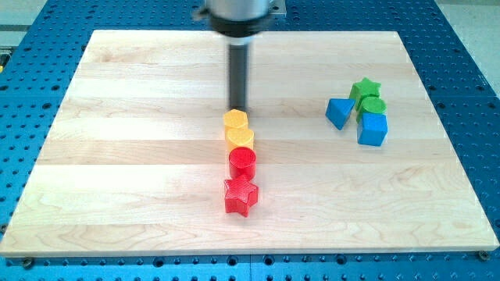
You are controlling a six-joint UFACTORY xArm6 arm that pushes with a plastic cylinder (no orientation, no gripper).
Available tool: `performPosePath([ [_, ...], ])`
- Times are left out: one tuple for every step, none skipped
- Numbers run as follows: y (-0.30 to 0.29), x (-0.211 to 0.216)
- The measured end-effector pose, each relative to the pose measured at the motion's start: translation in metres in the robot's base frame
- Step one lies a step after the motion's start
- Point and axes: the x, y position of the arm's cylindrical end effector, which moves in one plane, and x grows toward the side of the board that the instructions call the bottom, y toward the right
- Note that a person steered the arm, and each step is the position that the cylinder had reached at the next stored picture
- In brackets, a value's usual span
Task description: Place the yellow and red blocks in a diagonal line
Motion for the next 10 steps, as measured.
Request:
performPosePath([
  [-0.099,0.067],
  [-0.098,0.157],
  [-0.009,0.17],
  [0.023,0.178],
  [0.141,0.157],
  [0.157,0.17],
  [0.131,0.219],
  [0.213,0.216],
  [0.232,0.199],
  [0.258,0.166],
])
